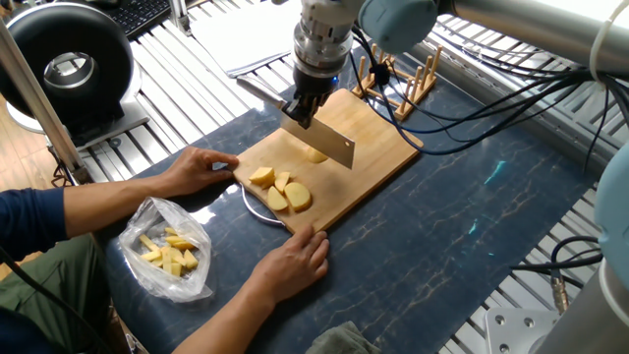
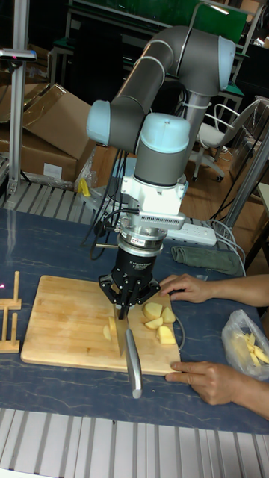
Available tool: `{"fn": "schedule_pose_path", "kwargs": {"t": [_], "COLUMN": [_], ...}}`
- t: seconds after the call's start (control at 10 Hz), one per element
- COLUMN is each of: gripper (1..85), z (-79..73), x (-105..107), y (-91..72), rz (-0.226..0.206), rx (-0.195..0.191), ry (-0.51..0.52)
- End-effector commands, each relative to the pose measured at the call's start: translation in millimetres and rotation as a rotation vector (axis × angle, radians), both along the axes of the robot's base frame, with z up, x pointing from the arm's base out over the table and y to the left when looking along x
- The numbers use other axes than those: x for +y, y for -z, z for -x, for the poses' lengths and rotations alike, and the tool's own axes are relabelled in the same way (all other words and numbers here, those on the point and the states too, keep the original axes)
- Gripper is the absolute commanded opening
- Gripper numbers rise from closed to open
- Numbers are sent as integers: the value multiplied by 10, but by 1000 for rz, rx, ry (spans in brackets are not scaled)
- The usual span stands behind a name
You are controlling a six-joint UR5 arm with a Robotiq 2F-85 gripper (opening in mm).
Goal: Chop the potatoes
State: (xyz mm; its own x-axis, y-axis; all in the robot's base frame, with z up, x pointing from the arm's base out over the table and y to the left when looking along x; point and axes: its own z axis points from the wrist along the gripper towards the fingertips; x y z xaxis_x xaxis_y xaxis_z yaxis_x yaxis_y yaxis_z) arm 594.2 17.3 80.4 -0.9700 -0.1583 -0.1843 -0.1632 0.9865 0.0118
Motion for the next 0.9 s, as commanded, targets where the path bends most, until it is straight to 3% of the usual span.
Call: {"fn": "schedule_pose_path", "kwargs": {"t": [0.0,0.8], "gripper": [10,10], "z": [-18,-27], "x": [-3,22], "y": [10,37], "rz": [-10,-18], "rx": [-7,-12], "ry": [2,4]}}
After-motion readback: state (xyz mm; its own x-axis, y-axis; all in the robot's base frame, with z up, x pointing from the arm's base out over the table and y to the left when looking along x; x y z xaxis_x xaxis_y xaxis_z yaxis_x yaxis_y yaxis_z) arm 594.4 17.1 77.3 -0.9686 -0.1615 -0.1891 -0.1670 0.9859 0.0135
